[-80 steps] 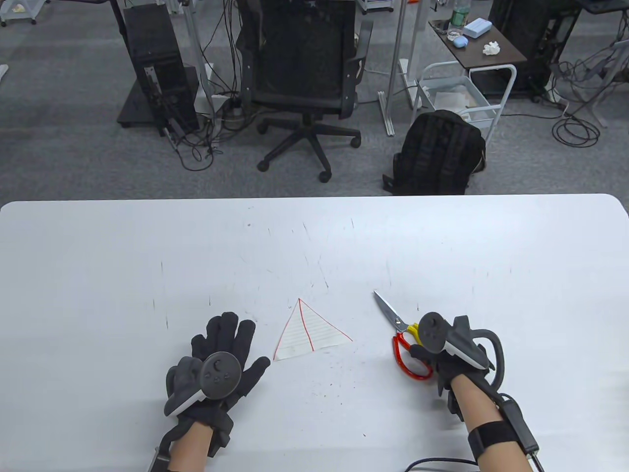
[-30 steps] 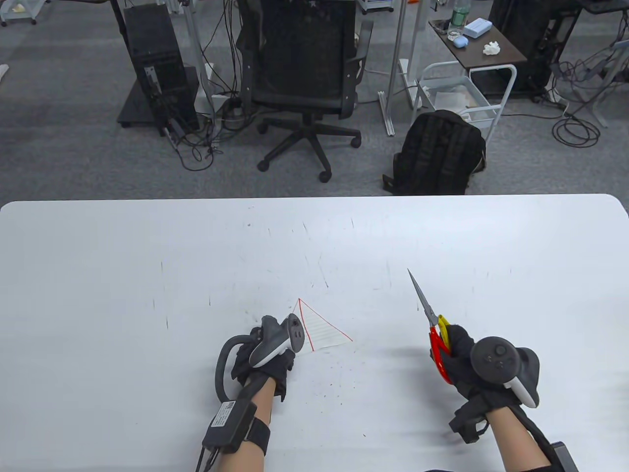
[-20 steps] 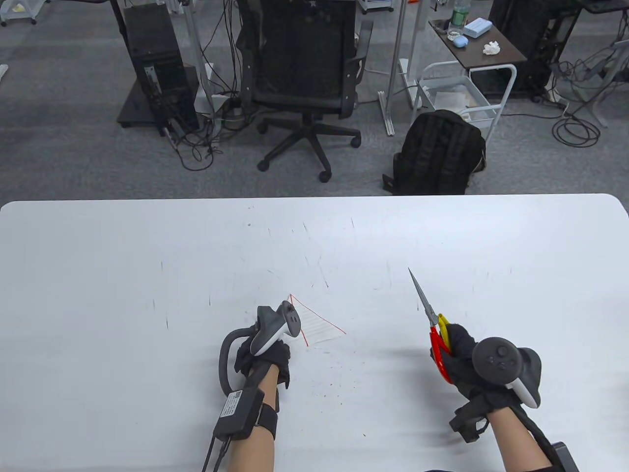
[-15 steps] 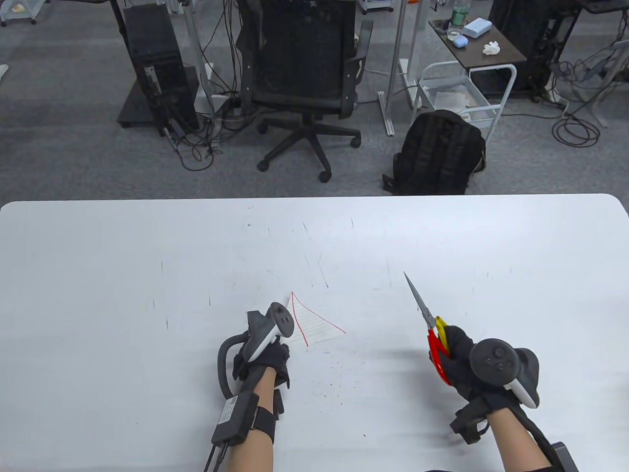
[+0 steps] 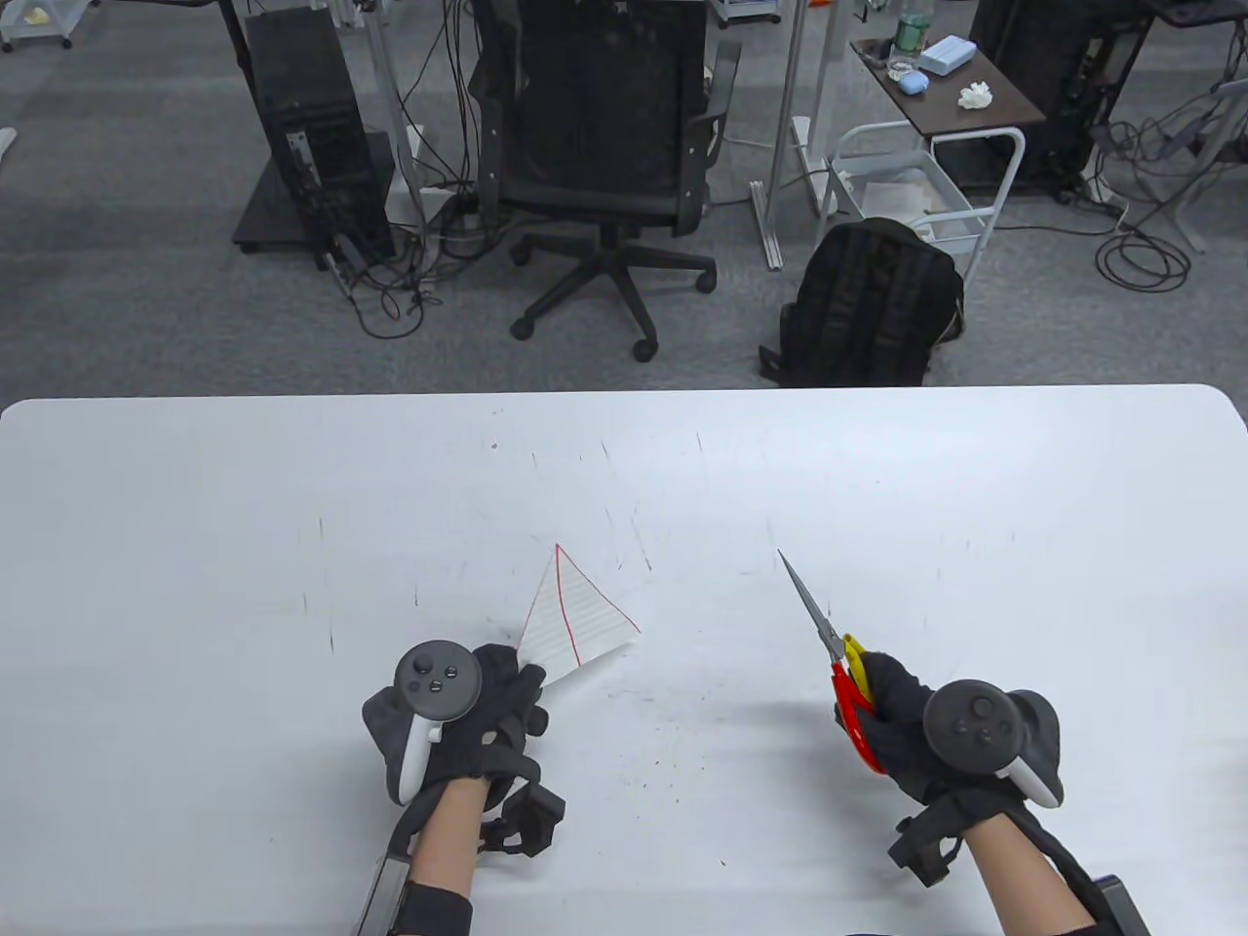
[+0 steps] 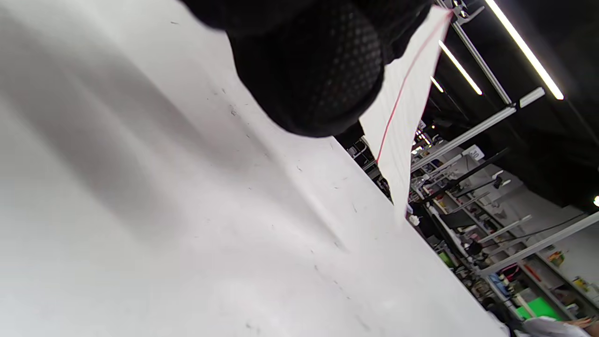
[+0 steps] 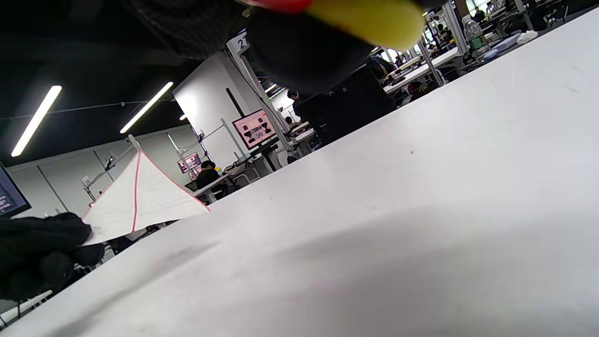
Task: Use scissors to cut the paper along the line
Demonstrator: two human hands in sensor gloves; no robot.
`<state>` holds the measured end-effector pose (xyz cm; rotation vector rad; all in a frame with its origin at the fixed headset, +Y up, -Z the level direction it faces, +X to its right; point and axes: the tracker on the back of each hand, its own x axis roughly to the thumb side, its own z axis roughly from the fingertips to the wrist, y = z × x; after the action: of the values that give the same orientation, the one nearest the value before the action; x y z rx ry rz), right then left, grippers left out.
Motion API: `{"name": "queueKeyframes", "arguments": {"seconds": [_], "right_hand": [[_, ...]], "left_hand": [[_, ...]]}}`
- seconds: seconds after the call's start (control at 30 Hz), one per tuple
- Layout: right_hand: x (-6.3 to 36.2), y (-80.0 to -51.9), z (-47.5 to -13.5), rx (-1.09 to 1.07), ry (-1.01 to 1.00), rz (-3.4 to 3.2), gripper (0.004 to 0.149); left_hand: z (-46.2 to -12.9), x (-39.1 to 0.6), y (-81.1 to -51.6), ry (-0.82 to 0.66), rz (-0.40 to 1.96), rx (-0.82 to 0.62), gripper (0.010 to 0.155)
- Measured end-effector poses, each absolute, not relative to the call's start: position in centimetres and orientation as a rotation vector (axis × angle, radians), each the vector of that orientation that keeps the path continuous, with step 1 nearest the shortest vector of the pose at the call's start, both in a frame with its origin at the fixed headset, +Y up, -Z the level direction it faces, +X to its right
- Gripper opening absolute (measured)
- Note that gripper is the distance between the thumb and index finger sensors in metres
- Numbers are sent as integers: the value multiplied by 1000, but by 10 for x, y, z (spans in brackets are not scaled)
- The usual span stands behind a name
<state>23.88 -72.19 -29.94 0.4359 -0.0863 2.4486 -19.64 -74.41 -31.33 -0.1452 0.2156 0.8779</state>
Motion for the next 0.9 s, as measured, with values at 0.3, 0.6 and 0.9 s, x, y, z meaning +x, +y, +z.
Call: {"name": "queueKeyframes", "arguments": {"seconds": [0.3, 0.6, 0.9], "right_hand": [[181, -717, -300, 591, 172, 2351, 60], [130, -743, -297, 805, 554, 2334, 78], [116, -759, -290, 832, 524, 2227, 75]], "left_hand": [[-302, -215, -756, 188, 1194, -56, 38], [-301, -218, -771, 18, 1640, -128, 38], [-302, -201, -770, -52, 1563, -191, 38]]}}
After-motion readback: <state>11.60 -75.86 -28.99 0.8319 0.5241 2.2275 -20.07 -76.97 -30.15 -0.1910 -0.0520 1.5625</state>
